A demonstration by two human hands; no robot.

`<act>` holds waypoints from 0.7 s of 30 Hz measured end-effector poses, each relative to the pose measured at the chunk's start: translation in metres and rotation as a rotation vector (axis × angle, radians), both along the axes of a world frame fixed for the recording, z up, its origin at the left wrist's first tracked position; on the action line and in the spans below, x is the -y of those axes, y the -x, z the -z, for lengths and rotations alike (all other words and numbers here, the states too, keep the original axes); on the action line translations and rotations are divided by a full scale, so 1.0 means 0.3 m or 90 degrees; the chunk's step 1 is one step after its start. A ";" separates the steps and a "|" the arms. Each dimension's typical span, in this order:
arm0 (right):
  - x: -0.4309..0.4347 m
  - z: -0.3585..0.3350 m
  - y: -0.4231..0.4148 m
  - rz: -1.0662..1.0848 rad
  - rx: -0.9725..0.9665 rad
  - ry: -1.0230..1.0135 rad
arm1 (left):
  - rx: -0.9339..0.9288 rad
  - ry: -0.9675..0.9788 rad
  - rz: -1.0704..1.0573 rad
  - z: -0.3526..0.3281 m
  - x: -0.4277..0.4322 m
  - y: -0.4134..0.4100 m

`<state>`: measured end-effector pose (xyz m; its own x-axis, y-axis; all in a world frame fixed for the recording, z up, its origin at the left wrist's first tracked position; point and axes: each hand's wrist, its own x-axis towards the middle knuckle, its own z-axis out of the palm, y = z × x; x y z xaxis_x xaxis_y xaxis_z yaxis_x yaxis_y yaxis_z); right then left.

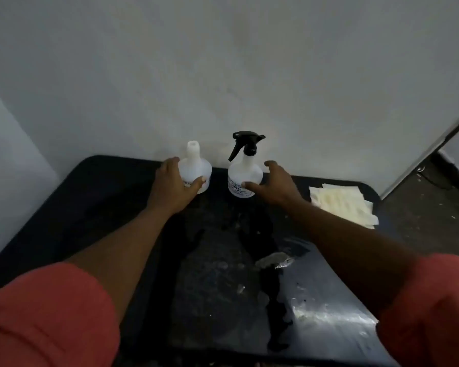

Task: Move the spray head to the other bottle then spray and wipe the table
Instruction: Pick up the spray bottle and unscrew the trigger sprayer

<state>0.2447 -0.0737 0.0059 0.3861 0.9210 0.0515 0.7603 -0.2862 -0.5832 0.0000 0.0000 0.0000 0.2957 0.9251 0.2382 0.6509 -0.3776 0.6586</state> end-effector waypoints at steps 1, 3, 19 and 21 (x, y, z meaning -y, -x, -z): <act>-0.017 0.020 -0.008 0.006 -0.003 0.007 | 0.023 0.018 -0.018 0.028 -0.024 -0.003; -0.050 0.061 -0.027 0.014 -0.008 0.017 | 0.064 0.050 -0.030 0.074 -0.067 -0.012; -0.075 0.174 0.057 -0.032 -0.142 -0.110 | 0.045 0.062 0.081 0.166 -0.124 -0.074; 0.002 0.178 0.093 -0.029 -0.172 -0.125 | 0.059 0.072 0.092 0.164 -0.042 -0.048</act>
<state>0.2167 -0.0742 -0.0476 0.3687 0.9202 0.1318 0.5801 -0.1170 -0.8061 0.0145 0.0126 -0.0492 0.4095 0.8968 0.1676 0.5297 -0.3833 0.7567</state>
